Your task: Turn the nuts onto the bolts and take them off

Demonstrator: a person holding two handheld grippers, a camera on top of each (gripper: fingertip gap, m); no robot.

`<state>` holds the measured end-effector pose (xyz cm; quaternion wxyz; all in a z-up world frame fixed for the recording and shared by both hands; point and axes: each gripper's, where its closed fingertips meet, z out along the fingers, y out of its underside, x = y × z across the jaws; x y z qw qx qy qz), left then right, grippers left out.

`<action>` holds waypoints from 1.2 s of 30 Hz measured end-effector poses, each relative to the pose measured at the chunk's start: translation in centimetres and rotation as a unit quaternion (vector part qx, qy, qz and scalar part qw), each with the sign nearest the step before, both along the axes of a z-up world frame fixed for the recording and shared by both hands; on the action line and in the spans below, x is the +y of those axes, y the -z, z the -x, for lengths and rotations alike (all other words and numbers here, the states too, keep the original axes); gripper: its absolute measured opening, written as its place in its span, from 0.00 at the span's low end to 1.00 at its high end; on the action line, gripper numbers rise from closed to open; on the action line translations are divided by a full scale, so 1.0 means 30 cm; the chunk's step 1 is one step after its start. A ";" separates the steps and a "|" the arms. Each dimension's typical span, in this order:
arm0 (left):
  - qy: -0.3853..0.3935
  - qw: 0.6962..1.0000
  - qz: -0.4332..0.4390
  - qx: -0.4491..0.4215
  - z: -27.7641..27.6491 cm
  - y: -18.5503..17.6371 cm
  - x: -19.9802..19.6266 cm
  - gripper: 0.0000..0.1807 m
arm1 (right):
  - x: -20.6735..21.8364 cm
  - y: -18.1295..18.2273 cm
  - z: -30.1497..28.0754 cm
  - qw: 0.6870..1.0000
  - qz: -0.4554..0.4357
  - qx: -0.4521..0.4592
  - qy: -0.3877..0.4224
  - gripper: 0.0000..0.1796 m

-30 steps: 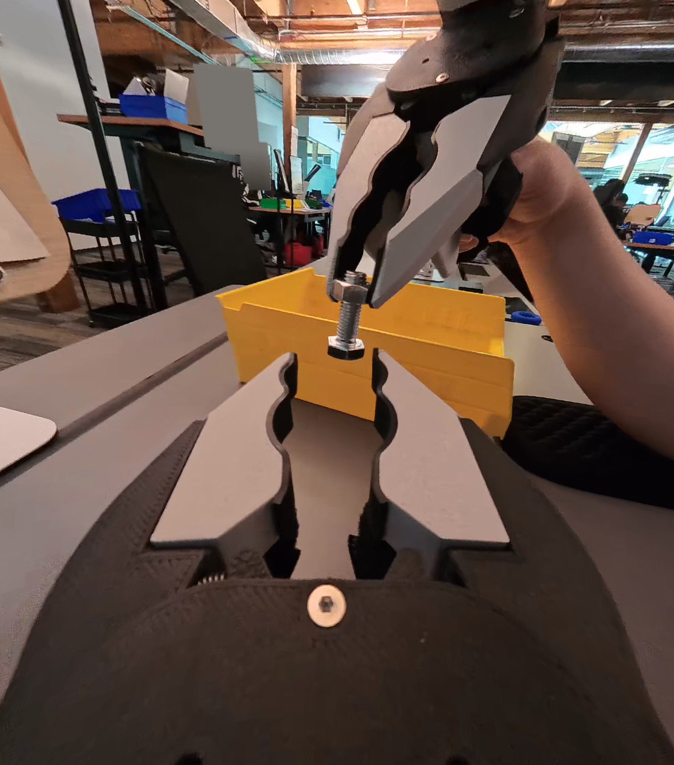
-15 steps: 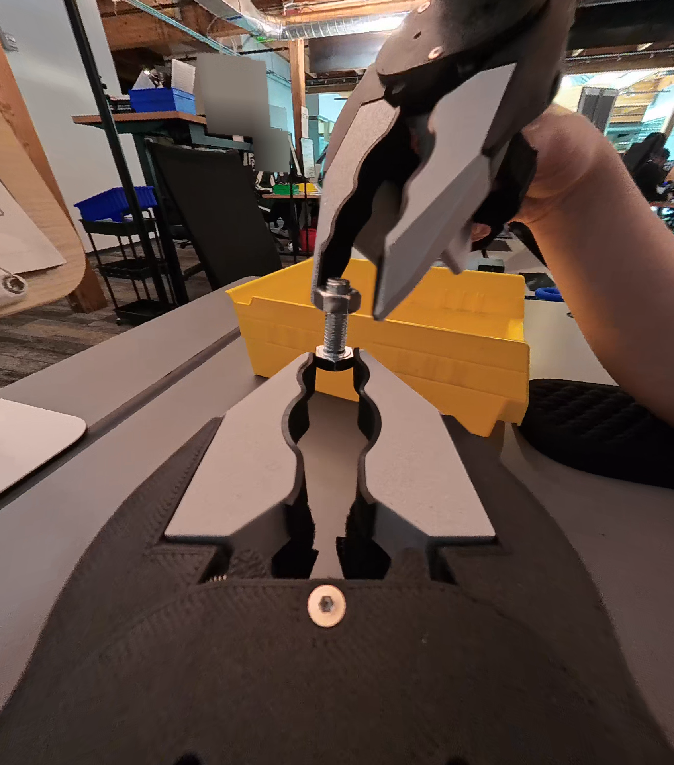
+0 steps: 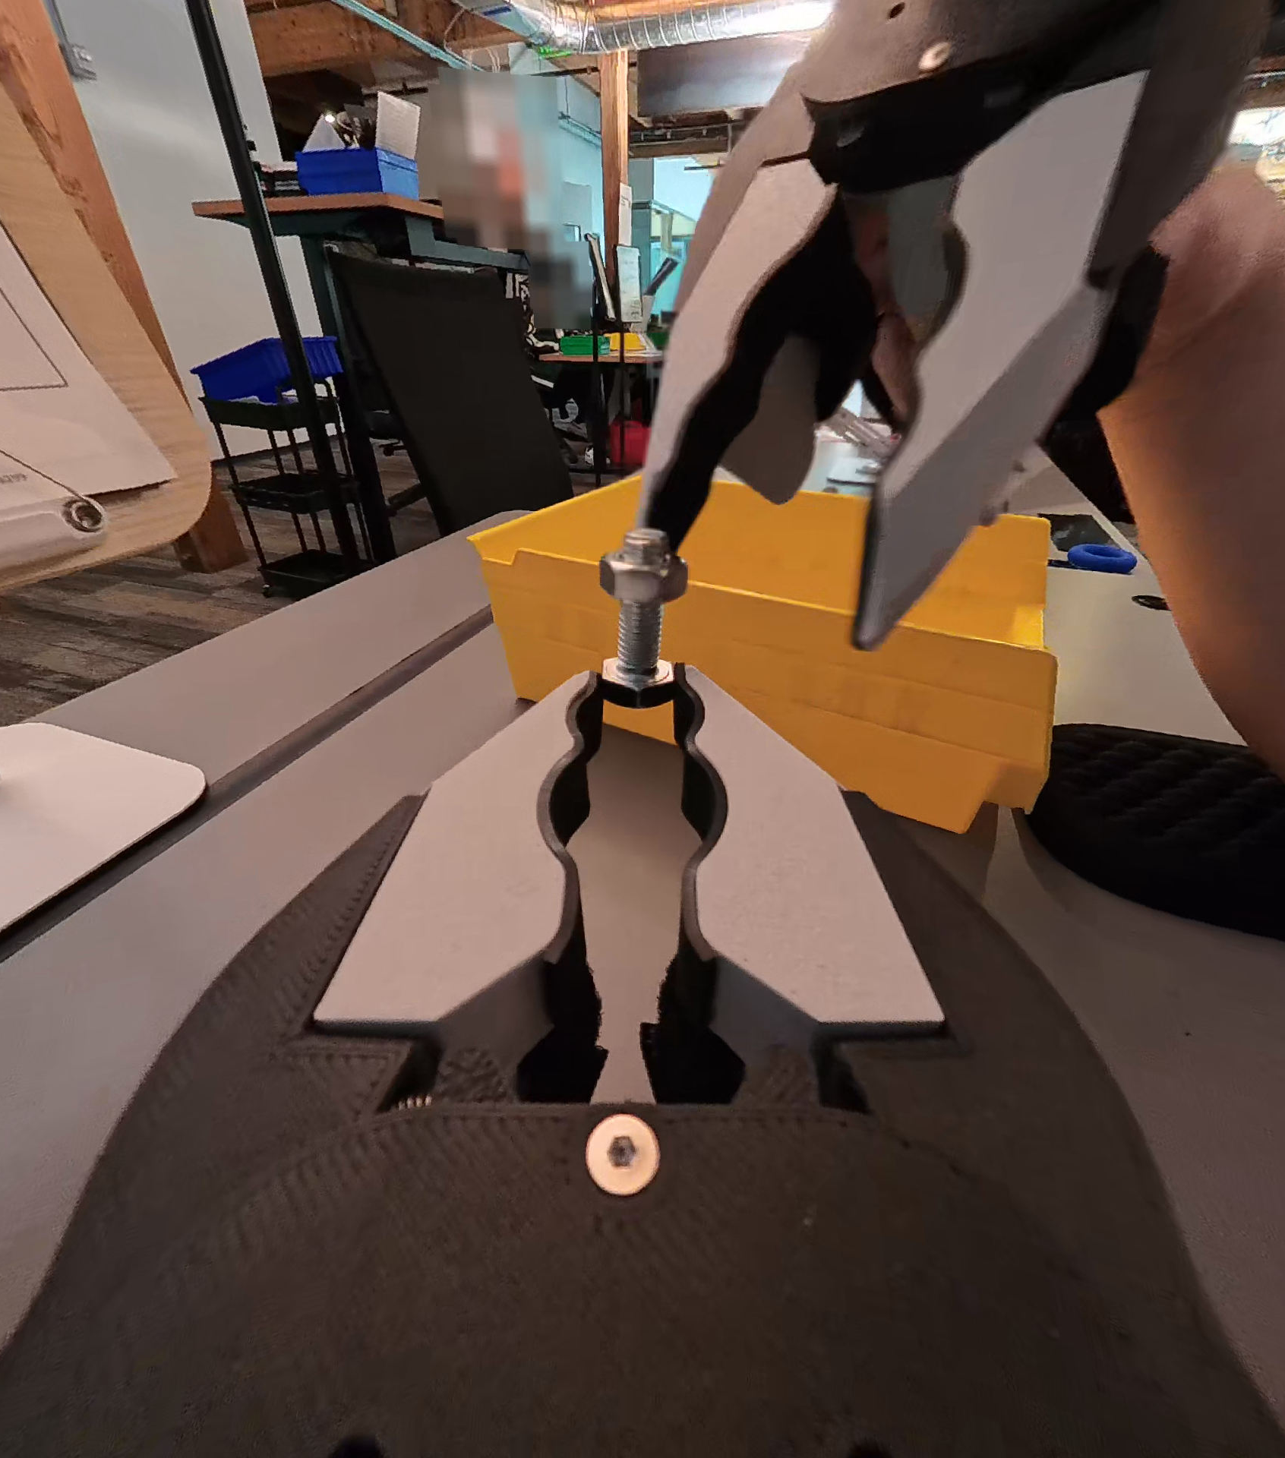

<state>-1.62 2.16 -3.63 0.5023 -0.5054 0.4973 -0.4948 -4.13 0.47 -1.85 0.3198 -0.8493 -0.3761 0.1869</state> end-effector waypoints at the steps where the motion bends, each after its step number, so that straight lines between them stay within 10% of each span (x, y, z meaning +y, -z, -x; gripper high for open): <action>1: -0.002 1.000 0.002 0.000 0.001 0.001 0.004 0.09 | -0.027 0.004 0.007 1.000 0.009 -0.004 -0.019 0.18; 23: 0.074 0.984 0.108 -0.123 0.047 -0.149 -0.040 0.16 | 0.106 -0.120 0.043 0.990 -0.083 0.109 0.029 0.10; 29: 0.087 0.989 0.099 -0.069 0.005 -0.067 -0.061 0.24 | 0.058 -0.213 -0.181 0.983 -0.090 0.107 0.123 0.10; 36: 0.107 0.992 0.071 -0.007 -0.036 0.038 -0.116 0.19 | -0.165 -0.016 -0.667 0.938 0.066 -0.026 0.341 0.10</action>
